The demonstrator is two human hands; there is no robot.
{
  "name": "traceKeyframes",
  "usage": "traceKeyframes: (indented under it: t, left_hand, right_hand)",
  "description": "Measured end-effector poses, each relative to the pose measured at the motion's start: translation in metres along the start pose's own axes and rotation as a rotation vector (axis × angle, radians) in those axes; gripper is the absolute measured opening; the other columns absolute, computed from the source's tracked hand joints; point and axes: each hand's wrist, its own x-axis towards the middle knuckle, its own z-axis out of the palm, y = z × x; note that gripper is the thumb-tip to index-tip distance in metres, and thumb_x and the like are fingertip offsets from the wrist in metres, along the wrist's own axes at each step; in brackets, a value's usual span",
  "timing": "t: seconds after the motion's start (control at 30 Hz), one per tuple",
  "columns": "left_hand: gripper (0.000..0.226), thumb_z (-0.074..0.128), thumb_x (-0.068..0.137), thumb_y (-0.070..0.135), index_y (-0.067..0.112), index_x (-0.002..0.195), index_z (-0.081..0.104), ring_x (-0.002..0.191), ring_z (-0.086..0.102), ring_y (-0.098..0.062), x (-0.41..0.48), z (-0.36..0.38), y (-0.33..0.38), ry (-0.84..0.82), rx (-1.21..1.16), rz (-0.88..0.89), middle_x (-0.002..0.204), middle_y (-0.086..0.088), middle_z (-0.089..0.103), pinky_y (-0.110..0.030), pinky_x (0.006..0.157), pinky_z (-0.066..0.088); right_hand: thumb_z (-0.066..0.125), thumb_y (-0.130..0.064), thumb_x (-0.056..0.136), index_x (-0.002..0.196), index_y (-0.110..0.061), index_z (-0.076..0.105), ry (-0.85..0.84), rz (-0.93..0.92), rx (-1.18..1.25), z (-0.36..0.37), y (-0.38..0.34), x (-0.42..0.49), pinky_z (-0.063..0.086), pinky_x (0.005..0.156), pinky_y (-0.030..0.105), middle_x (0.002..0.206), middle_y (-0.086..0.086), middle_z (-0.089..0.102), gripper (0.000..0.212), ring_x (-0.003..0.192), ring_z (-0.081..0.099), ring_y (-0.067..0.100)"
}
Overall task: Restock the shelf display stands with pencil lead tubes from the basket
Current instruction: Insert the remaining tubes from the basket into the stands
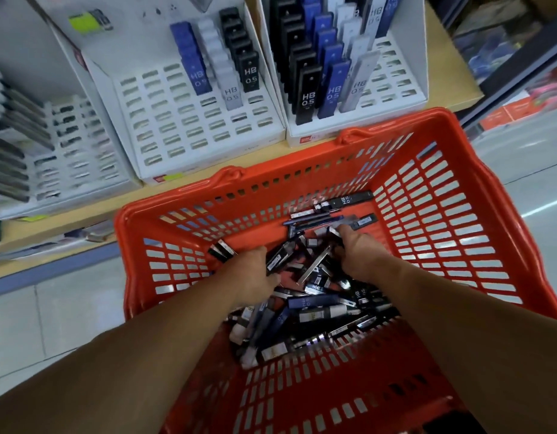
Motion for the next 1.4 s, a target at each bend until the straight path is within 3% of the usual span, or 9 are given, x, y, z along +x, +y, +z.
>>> traceKeyframes:
  t: [0.13, 0.23, 0.33, 0.5, 0.6, 0.67, 0.8, 1.1, 1.4]
  left_hand:
    - [0.057, 0.057, 0.099, 0.056, 0.008, 0.129, 0.052, 0.101, 0.063, -0.024, -0.012, -0.004, -0.001, 0.017, -0.15, -0.011, 0.121, -0.012, 0.065, -0.031, 0.078, 0.047]
    - [0.053, 0.057, 0.098, 0.057, 0.012, 0.126, 0.057, 0.094, 0.067, -0.025, -0.025, -0.009, 0.004, 0.035, -0.276, 0.011, 0.111, -0.013, 0.069, -0.034, 0.077, 0.054]
    - [0.034, 0.057, 0.102, 0.047, 0.013, 0.106, 0.061, 0.073, 0.065, -0.023, -0.045, -0.017, 0.012, 0.033, -0.394, 0.066, 0.087, -0.009, 0.068, -0.036, 0.068, 0.054]
    - [0.053, 0.061, 0.095, 0.059, 0.007, 0.107, 0.062, 0.063, 0.063, -0.02, -0.081, -0.04, 0.02, -0.02, -0.477, 0.084, 0.078, -0.006, 0.07, -0.029, 0.055, 0.05]
    - [0.094, 0.066, 0.071, 0.084, 0.005, 0.122, 0.055, 0.062, 0.066, -0.02, -0.104, -0.053, 0.027, -0.02, -0.499, 0.137, 0.077, -0.006, 0.073, -0.032, 0.056, 0.051]
    - [0.086, 0.066, 0.072, 0.081, 0.008, 0.116, 0.056, 0.06, 0.064, -0.016, -0.121, -0.061, 0.035, -0.008, -0.523, 0.194, 0.076, -0.002, 0.073, -0.032, 0.054, 0.05]
    - [0.035, 0.063, 0.096, 0.055, 0.02, 0.098, 0.059, 0.056, 0.055, -0.014, -0.166, -0.081, 0.053, 0.046, -0.595, 0.31, 0.072, 0.0, 0.066, -0.027, 0.05, 0.043]
    - [0.024, 0.066, 0.097, 0.05, 0.026, 0.095, 0.062, 0.056, 0.051, -0.015, -0.256, -0.133, 0.08, 0.114, -0.719, 0.464, 0.073, -0.001, 0.063, -0.026, 0.05, 0.039]
    - [0.03, 0.084, 0.085, 0.039, 0.021, 0.099, 0.065, 0.052, 0.052, -0.013, -0.26, -0.148, 0.087, 0.076, -0.6, 0.412, 0.057, 0.005, 0.058, -0.026, 0.05, 0.04]
  right_hand:
    - [0.047, -0.022, 0.108, 0.114, -0.021, 0.042, 0.163, -0.098, 0.208, -0.017, -0.014, -0.022, 0.042, 0.054, 0.019, 0.089, 0.001, 0.062, 0.008, 0.075, 0.061, 0.011]
    - [0.052, -0.033, 0.107, 0.108, -0.019, 0.054, 0.29, -0.159, 0.479, -0.031, -0.03, -0.042, 0.045, 0.056, 0.026, 0.088, 0.003, 0.067, 0.014, 0.076, 0.066, 0.017]
    - [0.062, -0.041, 0.102, 0.098, -0.019, 0.064, 0.227, -0.135, 0.759, -0.04, -0.039, -0.064, 0.045, 0.045, 0.025, 0.073, 0.003, 0.063, 0.023, 0.058, 0.058, 0.016]
    - [0.061, -0.048, 0.101, 0.103, -0.014, 0.065, 0.138, -0.083, 0.999, -0.061, -0.037, -0.095, 0.037, 0.045, 0.028, 0.054, -0.005, 0.045, 0.034, 0.045, 0.042, 0.014]
    - [0.067, -0.055, 0.095, 0.097, -0.014, 0.06, 0.049, -0.087, 1.141, -0.078, -0.048, -0.121, 0.03, 0.042, 0.024, 0.06, 0.0, 0.038, 0.042, 0.044, 0.034, 0.015]
    - [0.073, -0.058, 0.087, 0.101, -0.015, 0.057, 0.001, -0.122, 1.192, -0.091, -0.057, -0.141, 0.027, 0.041, 0.022, 0.062, 0.0, 0.038, 0.049, 0.046, 0.031, 0.013]
    - [0.081, -0.053, 0.082, 0.098, -0.015, 0.06, -0.018, -0.188, 1.171, -0.12, -0.077, -0.184, 0.024, 0.043, 0.023, 0.064, -0.002, 0.047, 0.046, 0.046, 0.032, 0.011]
    - [0.079, -0.023, 0.09, 0.102, -0.013, 0.066, -0.007, -0.44, 1.274, -0.168, -0.125, -0.266, 0.023, 0.046, 0.025, 0.071, -0.001, 0.063, 0.02, 0.05, 0.029, 0.011]
    - [0.075, -0.024, 0.096, 0.108, -0.01, 0.065, 0.15, -0.401, 1.307, -0.174, -0.117, -0.255, 0.035, 0.044, 0.027, 0.076, 0.003, 0.058, 0.021, 0.052, 0.041, 0.012]
